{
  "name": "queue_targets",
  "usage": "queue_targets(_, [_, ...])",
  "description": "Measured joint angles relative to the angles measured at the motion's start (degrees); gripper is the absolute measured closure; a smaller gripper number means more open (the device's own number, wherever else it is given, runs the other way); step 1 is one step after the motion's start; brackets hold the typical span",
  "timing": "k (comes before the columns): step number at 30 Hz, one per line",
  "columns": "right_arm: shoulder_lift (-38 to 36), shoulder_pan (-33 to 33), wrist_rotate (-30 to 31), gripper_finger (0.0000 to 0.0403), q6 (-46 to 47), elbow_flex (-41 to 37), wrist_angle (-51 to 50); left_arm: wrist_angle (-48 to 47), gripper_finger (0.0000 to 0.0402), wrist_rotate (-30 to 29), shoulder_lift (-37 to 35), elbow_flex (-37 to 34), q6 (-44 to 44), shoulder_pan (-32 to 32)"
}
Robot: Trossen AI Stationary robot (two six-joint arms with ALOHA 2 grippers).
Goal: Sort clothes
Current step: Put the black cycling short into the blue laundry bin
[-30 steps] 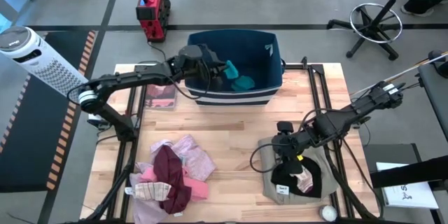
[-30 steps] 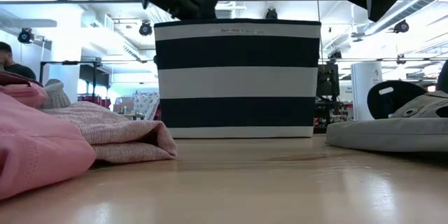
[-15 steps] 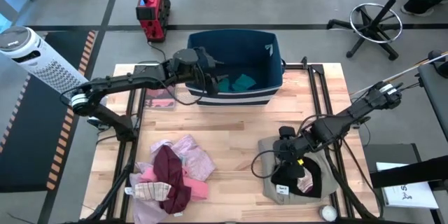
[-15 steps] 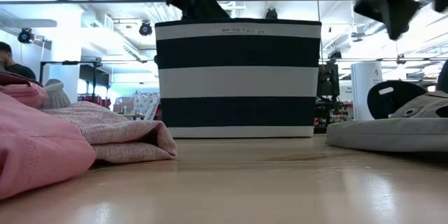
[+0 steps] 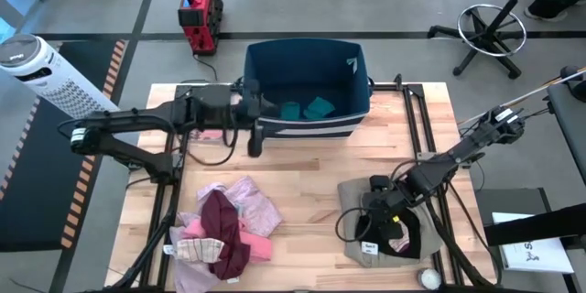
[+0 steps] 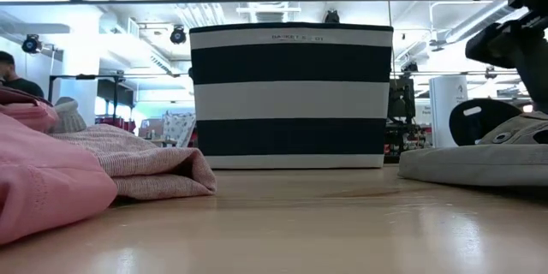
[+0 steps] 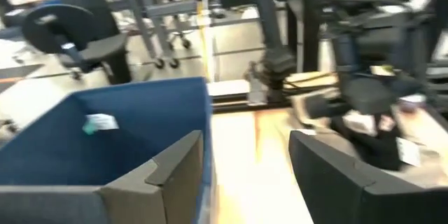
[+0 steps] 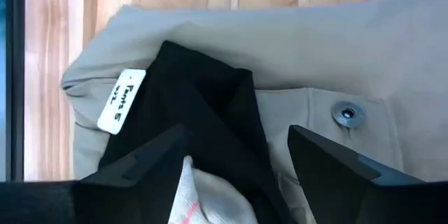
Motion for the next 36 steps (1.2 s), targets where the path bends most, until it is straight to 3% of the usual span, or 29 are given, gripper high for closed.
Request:
queue_targets(7, [0.0, 0.0, 0.01, 0.0195, -0.3, -2.81, 2.09, -7.1, 0.021, -7.42, -1.03, -0.08, -1.68, -6.3])
queue_targets(13, [0.0, 0.0, 0.02, 0.0199, -1.99, -3.95, 5.87, -9.13, 0.0199, -9.0, -0.06, -1.16, -4.19, -11.03])
queue_targets(20, [0.0, 0.0, -0.02, 0.0204, -2.68, -7.47, 9.15, 1.23, 0.0207, -9.09, -1.24, -10.96, -4.9, -19.03])
queue_targets(25, [0.0, -0.02, -1.31, 0.0211, -3.28, -9.48, 12.46, 8.83, 0.0217, -9.18, -2.21, -19.4, -11.73, -23.73])
queue_targets(30, [0.0, -0.02, -1.47, 0.0267, -5.29, -10.38, 14.64, 20.78, 0.0221, -12.57, -2.71, -27.72, -14.16, -28.4])
queue_targets(36, [0.0, -0.42, -1.55, 0.0388, -9.54, -10.18, 14.61, 35.45, 0.022, -20.64, -2.73, -34.03, -11.29, -32.25])
